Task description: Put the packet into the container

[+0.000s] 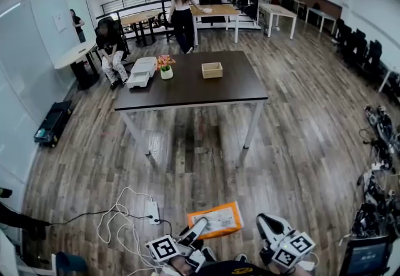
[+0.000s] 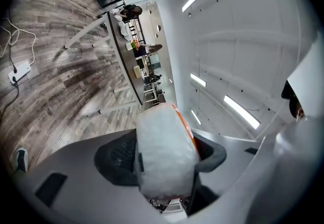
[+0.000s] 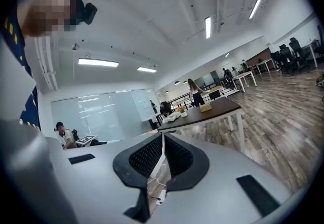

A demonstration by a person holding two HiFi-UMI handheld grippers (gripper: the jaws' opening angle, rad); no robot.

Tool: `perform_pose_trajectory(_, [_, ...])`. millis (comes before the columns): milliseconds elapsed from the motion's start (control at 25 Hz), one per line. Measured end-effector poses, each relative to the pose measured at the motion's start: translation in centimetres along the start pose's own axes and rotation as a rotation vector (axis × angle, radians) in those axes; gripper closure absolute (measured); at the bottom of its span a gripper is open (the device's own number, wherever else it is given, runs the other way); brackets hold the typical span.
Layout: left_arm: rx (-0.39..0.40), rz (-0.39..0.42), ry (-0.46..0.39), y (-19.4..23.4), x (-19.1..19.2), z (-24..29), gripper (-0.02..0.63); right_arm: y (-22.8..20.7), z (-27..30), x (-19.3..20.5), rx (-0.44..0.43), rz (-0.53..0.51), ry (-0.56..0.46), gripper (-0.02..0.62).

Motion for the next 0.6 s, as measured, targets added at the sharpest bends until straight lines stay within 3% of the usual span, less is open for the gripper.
perform_pose_trajectory(200, [-0.006, -0.013, 0.032, 1.5, -2.1, 0.4, 0.342, 0.4, 2.5, 0.1, 0.049, -0.005, 0.004, 0.572])
perform_pose_trajectory(360, [-0.050, 0.050, 0.083, 2.9, -3.8, 1.0, 0.342, 0.8, 4.5, 0.1, 0.060, 0.039, 0.014, 0.463])
perform_pose_trajectory(600, [-0.031, 0.057, 0.110, 3.4, -5.0, 2.7, 0.342, 1.0, 7.0, 0.2, 0.060, 0.063, 0.046, 0.446])
Point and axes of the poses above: the fingertips, and each gripper's own axes: z forward along the fingers, y to its left, x out of its underside, the point moved 3 cm from there along -z, backward along the fingers, and after that the axes turned 10 degrees about z, right-handed, at the moved point
